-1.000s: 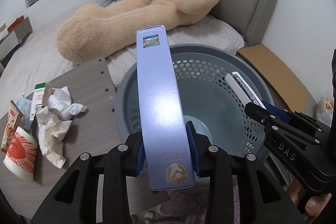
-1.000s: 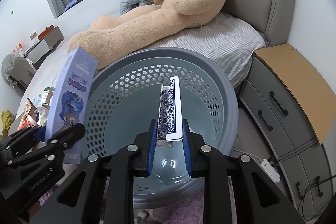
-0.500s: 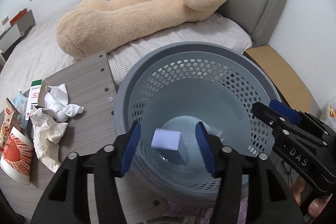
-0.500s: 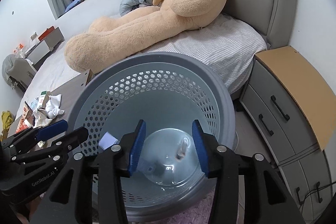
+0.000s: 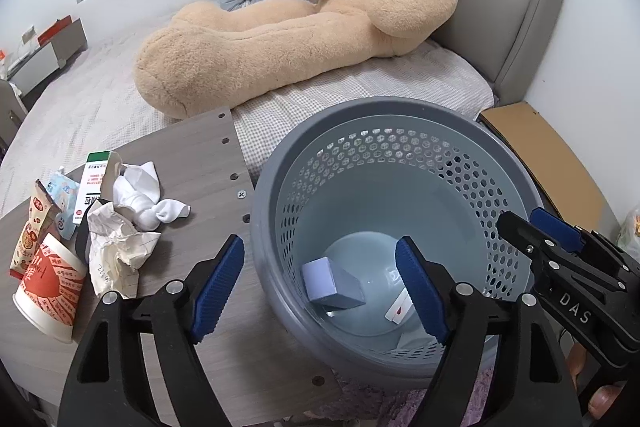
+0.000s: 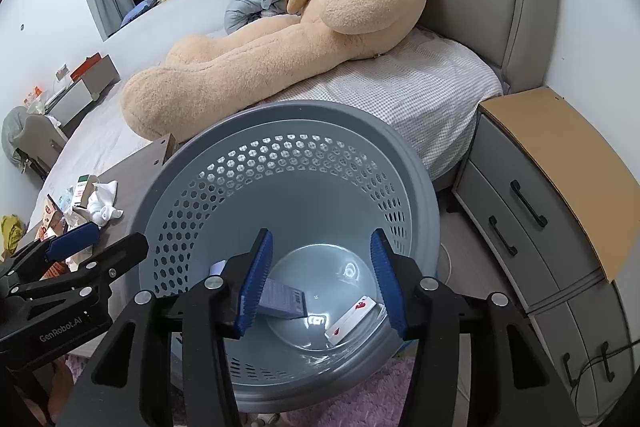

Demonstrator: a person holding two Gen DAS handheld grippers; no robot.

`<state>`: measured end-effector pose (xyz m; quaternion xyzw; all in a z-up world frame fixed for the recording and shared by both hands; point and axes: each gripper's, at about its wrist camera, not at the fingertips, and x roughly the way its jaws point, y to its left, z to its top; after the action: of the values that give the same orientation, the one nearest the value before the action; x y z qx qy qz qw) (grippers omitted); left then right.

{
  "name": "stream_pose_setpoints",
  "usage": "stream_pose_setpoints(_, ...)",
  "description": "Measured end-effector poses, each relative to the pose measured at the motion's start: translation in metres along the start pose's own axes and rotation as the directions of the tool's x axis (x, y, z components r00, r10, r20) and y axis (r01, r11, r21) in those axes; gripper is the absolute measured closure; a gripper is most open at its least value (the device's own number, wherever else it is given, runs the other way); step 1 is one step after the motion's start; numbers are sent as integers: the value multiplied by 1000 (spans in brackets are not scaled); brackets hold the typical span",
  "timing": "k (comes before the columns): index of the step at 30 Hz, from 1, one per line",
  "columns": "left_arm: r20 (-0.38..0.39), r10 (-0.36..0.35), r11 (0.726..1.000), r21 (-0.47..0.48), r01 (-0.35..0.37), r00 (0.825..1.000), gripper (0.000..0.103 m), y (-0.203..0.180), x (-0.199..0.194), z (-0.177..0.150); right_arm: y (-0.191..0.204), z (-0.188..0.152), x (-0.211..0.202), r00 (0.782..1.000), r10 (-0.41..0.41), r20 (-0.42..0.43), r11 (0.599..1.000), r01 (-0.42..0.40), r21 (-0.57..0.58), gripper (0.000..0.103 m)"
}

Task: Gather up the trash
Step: 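Open the left tool to drop the box into the basket while the right drops the card deck, then withdraw both open tools from the basket back over the table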

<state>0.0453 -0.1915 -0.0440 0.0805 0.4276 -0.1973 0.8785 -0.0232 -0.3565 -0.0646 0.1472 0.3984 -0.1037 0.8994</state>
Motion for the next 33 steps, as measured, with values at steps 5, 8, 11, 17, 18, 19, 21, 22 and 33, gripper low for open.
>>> stream_pose_setpoints(5, 16, 13, 1000, -8, -13, 1000, 20, 4, -8, -3, 2, -2, -4, 1000, -7, 7, 1000, 7, -5, 50)
stream_pose_setpoints(8, 30, 21, 1000, -16, -21, 999, 17, 7, -15, -6, 5, -4, -6, 1000, -7, 6, 1000, 7, -7, 49)
stream_pose_setpoints(11, 42, 36, 999, -28, -35, 998, 11, 11, -20, -7, 7, -6, -9, 1000, -5, 10, 1000, 5, -9, 46)
stream_pose_setpoints(17, 56, 52, 998, -50, -49, 997, 9, 21, -30, -11, 16, -10, -16, 1000, -4, 21, 1000, 4, -22, 44)
stream_pose_setpoints(18, 58, 55, 997, -54, -52, 997, 9, 23, -32, -11, 17, -10, -17, 1000, -3, 23, 1000, 4, -24, 43)
stream_pose_setpoints(19, 60, 58, 997, -59, -54, 997, 9, 25, -34, -12, 19, -10, -19, 1000, -2, 25, 1000, 3, -26, 42)
stream_pose_setpoints(21, 66, 62, 996, -69, -58, 996, 8, 29, -37, -13, 23, -11, -22, 1000, 1, 31, 1000, 0, -32, 42)
stream_pose_setpoints(22, 71, 65, 995, -74, -60, 995, 8, 32, -40, -14, 26, -11, -23, 999, 1, 35, 999, 0, -36, 41)
stream_pose_setpoints(33, 102, 113, 986, -132, -99, 988, 7, 68, -62, -32, 59, -21, -38, 998, 37, 57, 996, -33, -83, 38)
